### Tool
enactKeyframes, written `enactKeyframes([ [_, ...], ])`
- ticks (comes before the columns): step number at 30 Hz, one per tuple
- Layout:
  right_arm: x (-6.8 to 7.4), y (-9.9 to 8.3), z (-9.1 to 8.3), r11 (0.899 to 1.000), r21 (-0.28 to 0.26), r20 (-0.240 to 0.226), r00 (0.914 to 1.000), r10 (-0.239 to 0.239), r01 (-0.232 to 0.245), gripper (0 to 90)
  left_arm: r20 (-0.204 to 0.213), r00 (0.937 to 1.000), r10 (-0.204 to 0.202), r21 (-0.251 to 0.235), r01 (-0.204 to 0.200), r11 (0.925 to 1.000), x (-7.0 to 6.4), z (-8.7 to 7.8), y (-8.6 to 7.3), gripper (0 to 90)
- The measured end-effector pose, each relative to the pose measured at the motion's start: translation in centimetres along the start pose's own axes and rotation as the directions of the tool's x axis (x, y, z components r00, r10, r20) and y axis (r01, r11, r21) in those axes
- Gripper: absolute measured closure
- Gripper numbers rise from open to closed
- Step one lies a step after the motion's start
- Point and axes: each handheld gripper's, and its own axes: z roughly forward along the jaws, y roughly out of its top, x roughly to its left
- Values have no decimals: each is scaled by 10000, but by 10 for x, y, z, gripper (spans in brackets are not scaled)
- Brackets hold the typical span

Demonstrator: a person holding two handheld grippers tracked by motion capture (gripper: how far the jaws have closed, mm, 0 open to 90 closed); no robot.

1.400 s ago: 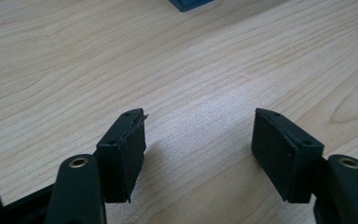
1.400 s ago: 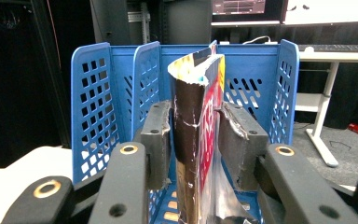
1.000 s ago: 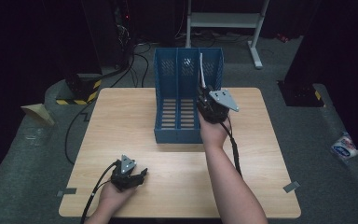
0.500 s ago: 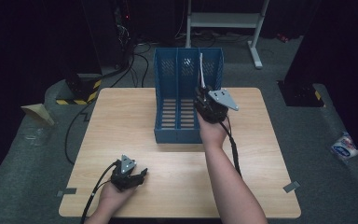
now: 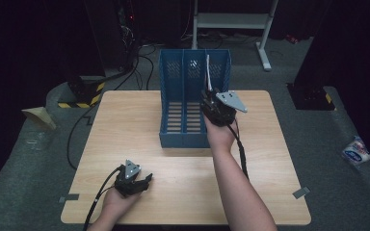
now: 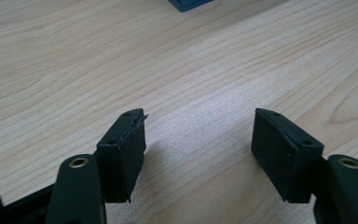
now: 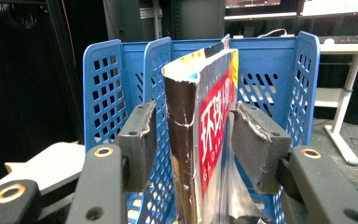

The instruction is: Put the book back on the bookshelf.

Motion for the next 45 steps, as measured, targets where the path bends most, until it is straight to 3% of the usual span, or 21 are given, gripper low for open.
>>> enactKeyframes([
  [7, -1, 0, 2, 9998, 215, -154, 9999, 15, -12, 450, -8, 10000, 7, 2, -7, 10000, 0, 0, 0, 352],
  [19, 0, 4, 4, 9987, 437, -301, 9993, -244, 257, 238, 6, 10000, 5, 5, -5, 10000, 0, 0, 0, 353],
  [24, -1, 5, 3, 9983, 570, -482, 9988, -81, 108, 159, -13, 10000, 68, 19, -68, 10000, 0, 0, 0, 353],
  [33, -4, 5, -3, 9971, 640, -532, 9979, -381, 415, 88, 14, 10000, 20, 22, -20, 10000, 0, 0, 0, 353],
  [40, -6, 5, -12, 9947, 690, -423, 9964, -735, 763, 83, 54, 10000, -17, 29, 17, 10000, 0, 0, 0, 354],
  [45, -8, 4, -17, 9899, 1101, -515, 9951, -839, 892, 81, 83, 10000, -36, 38, 36, 10000, 0, 0, 0, 354],
])
